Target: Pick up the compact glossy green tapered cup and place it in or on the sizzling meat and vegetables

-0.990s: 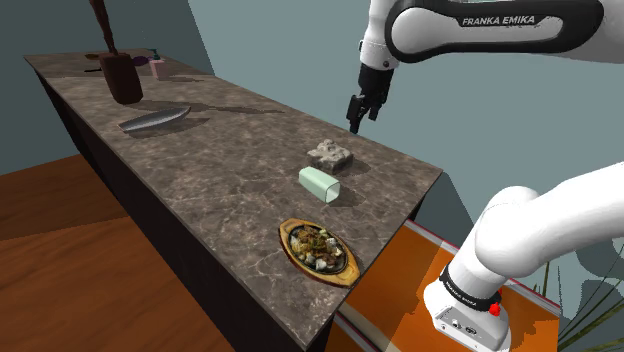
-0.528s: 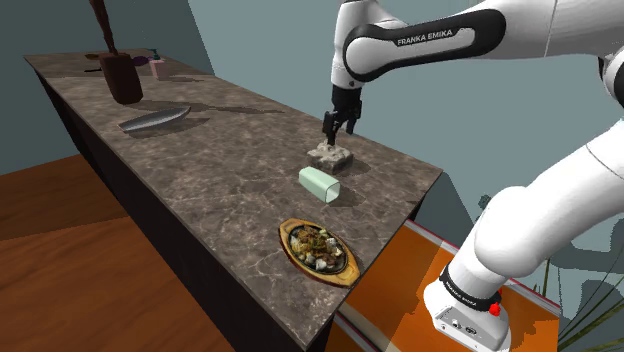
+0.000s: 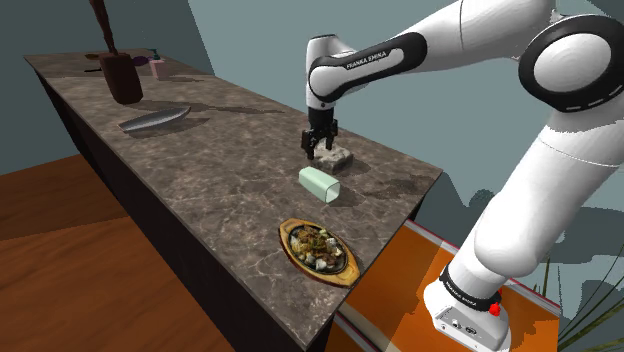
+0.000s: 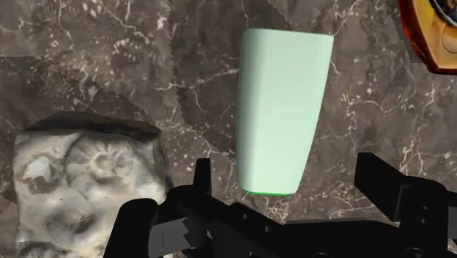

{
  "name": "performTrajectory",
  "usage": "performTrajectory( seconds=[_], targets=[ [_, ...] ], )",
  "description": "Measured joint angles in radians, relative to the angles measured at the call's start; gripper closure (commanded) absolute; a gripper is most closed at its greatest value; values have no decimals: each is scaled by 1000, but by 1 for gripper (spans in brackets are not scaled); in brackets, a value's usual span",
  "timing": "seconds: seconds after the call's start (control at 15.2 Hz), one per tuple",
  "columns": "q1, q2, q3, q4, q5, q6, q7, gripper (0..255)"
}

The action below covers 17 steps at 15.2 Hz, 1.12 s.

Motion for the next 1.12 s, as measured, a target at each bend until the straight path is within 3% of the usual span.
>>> performTrajectory(
  seconds=[0.33, 0.79, 1.12],
  targets=[
    [2, 185, 3, 109, 22, 27, -2, 0],
    [2, 231, 3, 68, 24, 109, -1, 0],
    [3, 232, 3, 60, 24, 118, 0, 0]
  ],
)
